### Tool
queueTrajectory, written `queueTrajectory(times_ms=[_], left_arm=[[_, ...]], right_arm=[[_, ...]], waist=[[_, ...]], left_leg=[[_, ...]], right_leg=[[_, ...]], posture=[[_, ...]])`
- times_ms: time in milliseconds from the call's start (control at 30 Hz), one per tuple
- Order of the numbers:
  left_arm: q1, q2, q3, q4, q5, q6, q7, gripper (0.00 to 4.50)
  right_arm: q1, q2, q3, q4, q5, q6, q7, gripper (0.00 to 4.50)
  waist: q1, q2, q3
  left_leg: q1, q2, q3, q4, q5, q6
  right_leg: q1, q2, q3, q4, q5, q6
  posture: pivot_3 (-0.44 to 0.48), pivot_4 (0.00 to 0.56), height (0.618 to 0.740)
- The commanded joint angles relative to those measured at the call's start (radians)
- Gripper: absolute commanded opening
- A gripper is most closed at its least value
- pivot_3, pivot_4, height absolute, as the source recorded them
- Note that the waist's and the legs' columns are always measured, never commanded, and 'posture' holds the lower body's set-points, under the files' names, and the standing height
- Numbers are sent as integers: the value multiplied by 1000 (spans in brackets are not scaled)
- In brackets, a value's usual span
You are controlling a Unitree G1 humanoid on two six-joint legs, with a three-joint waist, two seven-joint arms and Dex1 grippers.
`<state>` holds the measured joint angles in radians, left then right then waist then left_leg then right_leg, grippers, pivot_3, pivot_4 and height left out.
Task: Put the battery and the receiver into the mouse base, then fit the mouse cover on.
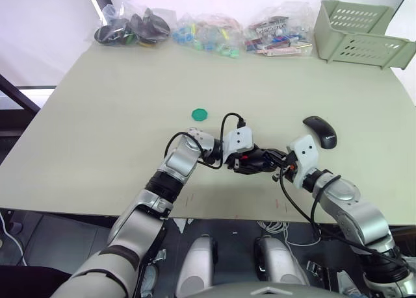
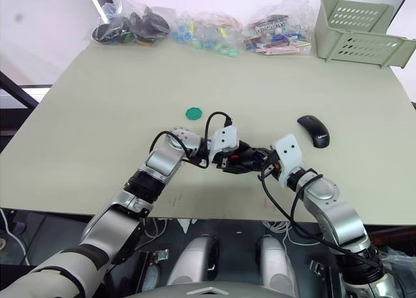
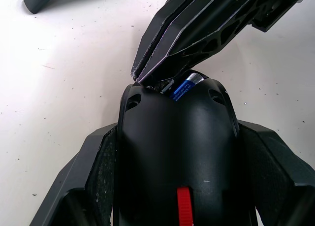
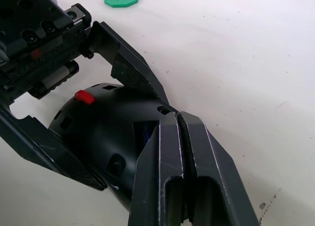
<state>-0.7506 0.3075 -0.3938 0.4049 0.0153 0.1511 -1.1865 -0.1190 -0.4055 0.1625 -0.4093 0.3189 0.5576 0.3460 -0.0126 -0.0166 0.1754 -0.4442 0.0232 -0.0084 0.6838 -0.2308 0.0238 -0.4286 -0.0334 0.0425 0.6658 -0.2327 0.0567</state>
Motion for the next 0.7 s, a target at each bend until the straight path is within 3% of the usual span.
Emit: queueTrajectory(times_ms=[33,300,700], left_arm=[[4,4,3,-7,1,4,8,2969],[6,2,3,-7,2,3,12,2969],[14,2,0,-19,0,10,13,2969]], right_arm=[[20,4,-8,14,-20,-22,13,55],[58,15,23,41,-57,-14,29,55],[58,15,42,108,-97,39,36,55]], waist=[[0,0,0],[-1,0,0],[-1,-1,-1]], left_leg=[[0,0,0,0,0,0],[15,0,0,-5,0,0],[17,0,0,-5,0,0]], right_leg=[[0,0,0,0,0,0],[14,0,0,-4,-1,0],[16,0,0,-4,-1,0]], posture=[[0,150,740],[0,150,740],[0,150,740]])
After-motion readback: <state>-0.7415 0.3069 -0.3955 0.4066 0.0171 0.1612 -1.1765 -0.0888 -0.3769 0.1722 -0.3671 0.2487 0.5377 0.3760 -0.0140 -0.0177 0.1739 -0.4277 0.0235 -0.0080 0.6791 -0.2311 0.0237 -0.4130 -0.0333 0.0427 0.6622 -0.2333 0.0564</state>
